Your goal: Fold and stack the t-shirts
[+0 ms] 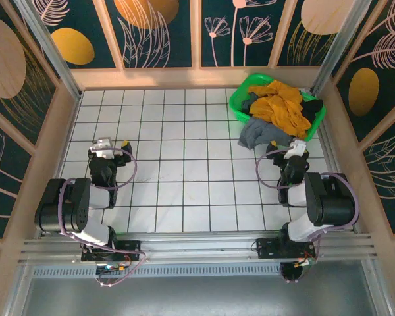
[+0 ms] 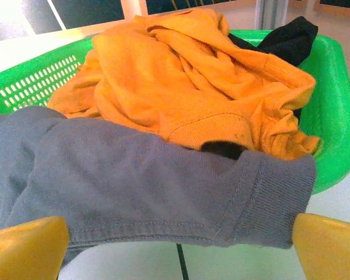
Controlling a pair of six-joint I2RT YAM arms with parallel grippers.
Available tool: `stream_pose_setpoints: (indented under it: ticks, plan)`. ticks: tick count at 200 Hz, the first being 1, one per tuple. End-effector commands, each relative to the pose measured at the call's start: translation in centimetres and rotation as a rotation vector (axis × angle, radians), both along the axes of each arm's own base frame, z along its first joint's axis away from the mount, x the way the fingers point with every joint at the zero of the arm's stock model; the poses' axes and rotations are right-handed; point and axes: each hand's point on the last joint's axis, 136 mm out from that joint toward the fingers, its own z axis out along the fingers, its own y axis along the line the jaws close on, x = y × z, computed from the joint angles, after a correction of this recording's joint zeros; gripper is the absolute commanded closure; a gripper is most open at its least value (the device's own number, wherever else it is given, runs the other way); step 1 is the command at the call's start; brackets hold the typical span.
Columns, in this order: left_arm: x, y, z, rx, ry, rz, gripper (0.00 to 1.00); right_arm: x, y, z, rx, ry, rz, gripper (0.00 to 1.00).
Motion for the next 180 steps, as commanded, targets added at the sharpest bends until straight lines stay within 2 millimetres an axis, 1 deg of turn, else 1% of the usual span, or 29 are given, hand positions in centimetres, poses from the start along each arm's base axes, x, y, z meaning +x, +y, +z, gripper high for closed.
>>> stream_pose_setpoints:
  ticks: [1,159,180]
  plan:
    - [0.34,-0.15,0.98,0.015,-0.029,-0.016,0.01,0.31,-0.08,1.24,0.006,-0.050,-0.012,0.01]
    - [0.31,-0.17,0.97,0.015,-0.029,-0.017,0.01,0.30,-0.02,1.29,0.009,-0.053,-0.006,0.01]
    - [0.30,-0.17,0.97,0.015,-0.030,-0.017,0.01,0.58,0.62,1.11,-0.003,-0.039,0.033,0.01]
